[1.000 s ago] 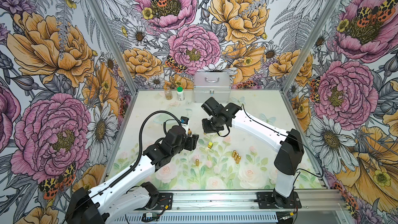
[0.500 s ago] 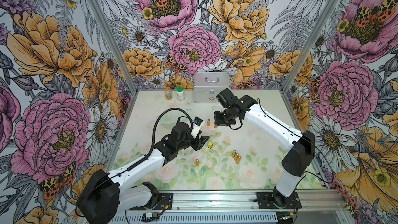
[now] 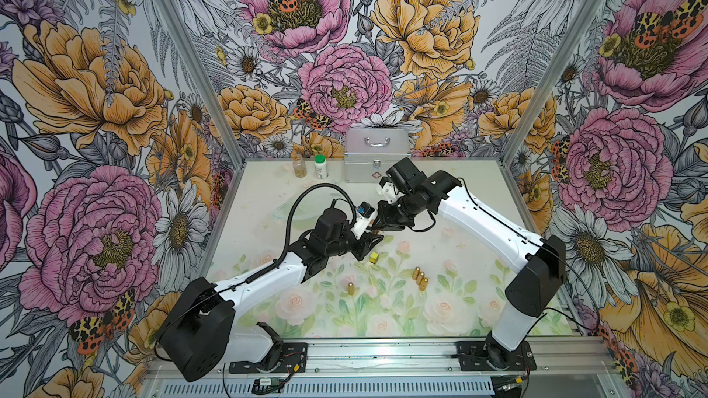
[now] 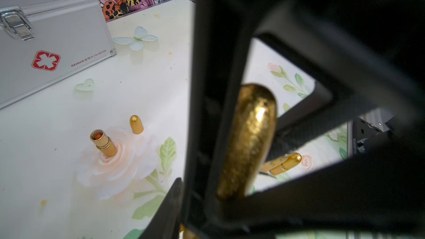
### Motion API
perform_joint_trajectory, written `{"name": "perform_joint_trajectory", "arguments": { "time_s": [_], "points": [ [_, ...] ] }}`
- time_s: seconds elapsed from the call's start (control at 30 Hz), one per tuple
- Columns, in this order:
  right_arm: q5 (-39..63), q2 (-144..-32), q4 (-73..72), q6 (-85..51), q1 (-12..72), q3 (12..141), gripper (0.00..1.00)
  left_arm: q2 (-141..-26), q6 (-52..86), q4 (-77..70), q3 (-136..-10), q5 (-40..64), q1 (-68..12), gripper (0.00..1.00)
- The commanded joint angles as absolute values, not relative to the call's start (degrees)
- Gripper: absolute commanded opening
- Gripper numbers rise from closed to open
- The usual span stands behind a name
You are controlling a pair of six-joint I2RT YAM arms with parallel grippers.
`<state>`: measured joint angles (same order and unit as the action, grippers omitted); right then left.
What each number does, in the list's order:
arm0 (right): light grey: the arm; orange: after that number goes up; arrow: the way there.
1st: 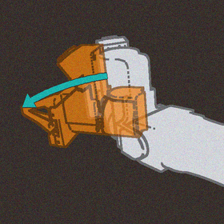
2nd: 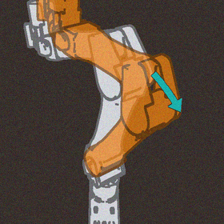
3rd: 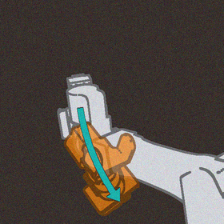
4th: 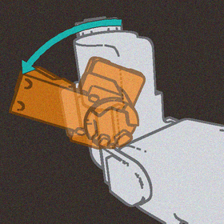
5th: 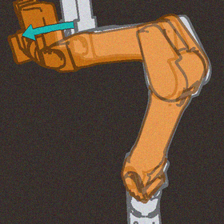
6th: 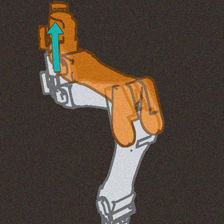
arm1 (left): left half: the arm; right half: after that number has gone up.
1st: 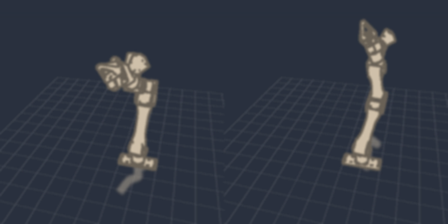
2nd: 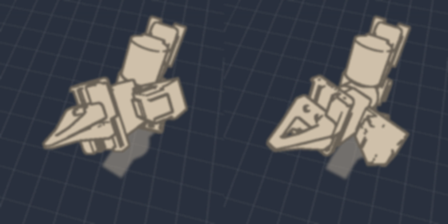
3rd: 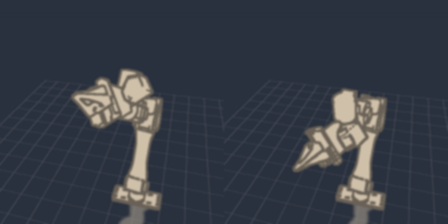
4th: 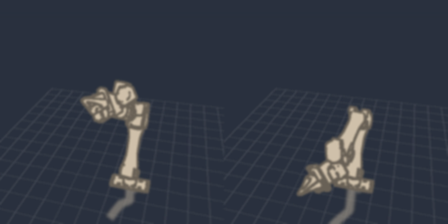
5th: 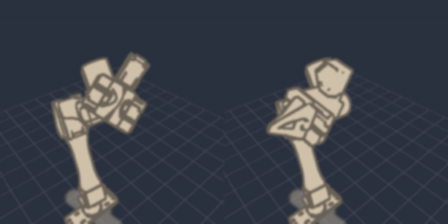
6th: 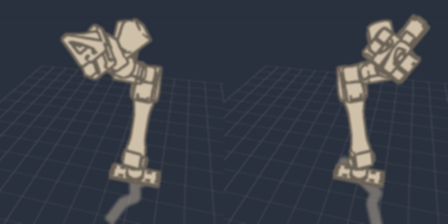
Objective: Open the lipstick cap
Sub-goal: Open the cover of the lipstick.
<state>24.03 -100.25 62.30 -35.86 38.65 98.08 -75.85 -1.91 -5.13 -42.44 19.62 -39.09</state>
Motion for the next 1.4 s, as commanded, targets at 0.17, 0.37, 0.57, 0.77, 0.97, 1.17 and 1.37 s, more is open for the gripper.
{"name": "perform_joint_trajectory", "arguments": {
  "time_s": [0.17, 0.37, 0.57, 0.77, 0.97, 1.17, 1.37],
  "points": [
    [25.8, -97.8, 60.6, -35.1, 38.5, 96.5, 0.22, -75.4, -1.6, -9.4, -43.0, 22.6, -39.0, 0.29],
    [24.3, -97.1, 60.3, -36.6, 36.9, 96.2, 0.22, -72.3, -0.9, -9.9, -39.2, 22.1, -38.4, 0.31],
    [25.7, -96.9, 59.9, -37.1, 36.7, 96.2, 0.22, -71.4, -0.8, -10.0, -38.5, 23.2, -37.7, 0.26],
    [27.5, -97.1, 59.3, -37.1, 36.7, 95.6, 0.21, -72.2, -0.6, -10.6, -39.8, 22.8, -37.5, 0.26],
    [27.5, -97.3, 59.2, -37.2, 36.7, 95.6, 0.21, -72.8, -0.5, -10.7, -41.1, 24.1, -37.4, 0.13],
    [26.7, -97.0, 58.9, -36.4, 36.6, 96.8, 0.27, -72.2, -0.2, -10.3, -39.9, 23.0, -37.4, 0.04],
    [22.9, -95.5, 58.9, -34.8, 36.5, 97.5, 0.37, -71.7, -0.3, -8.6, -38.9, 21.6, -37.4, 0.00]
  ]
}}
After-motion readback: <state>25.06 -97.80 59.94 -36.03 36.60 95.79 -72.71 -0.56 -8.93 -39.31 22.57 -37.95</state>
